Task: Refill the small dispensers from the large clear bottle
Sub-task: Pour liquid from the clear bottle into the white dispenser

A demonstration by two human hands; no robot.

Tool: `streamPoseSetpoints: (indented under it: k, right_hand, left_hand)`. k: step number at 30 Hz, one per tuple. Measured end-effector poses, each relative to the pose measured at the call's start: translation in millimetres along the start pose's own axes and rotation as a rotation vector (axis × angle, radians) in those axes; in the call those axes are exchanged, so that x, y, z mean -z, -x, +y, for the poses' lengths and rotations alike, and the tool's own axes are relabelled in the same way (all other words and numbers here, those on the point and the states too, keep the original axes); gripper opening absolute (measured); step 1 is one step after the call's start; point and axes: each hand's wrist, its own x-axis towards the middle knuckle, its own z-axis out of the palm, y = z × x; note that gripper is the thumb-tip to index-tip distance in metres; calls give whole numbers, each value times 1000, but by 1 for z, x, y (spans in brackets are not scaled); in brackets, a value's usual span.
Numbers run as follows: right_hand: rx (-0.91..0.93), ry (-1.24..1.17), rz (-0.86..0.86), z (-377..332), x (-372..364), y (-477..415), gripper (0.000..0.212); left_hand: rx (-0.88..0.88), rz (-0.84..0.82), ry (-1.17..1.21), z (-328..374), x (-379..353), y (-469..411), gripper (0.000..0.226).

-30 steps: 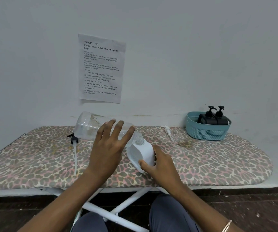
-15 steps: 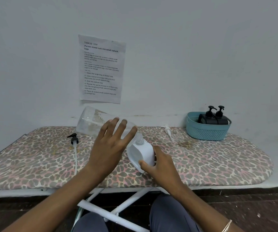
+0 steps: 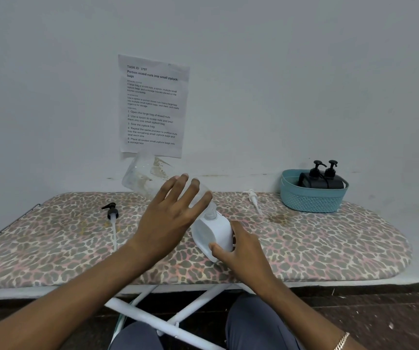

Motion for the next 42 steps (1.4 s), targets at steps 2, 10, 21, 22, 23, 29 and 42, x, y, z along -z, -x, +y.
streamPoseSetpoints:
  k: [2,10,21,22,23,29,42]
  right_hand:
    - [1,2,6,0,-1,0,61]
    - [5,3,25,2,-2,-1,56]
    - [-9,16,20,4,-4,-2,56]
    - [-9,17,18,4,-4,-2,56]
    - [-8,18,16,4,-3,-2,56]
    - [0,8,13,4,-2,-2,55]
    - [13,1,23,5,-3,-2,47]
  left_hand:
    - [-16,11,0,-1,1,-2,77]
    - [-87,32,-14,-5,8,-9,64]
    - [-244,58,-42,-12,19,-21,67]
    - [-256,55,-50,-13,18,-22,66]
    - [-269,49,-57,-14,18,-23,61]
    - [-367,44,-61,-23,18,-33,50]
    - [-554,76,-111,-27,23,-48,67]
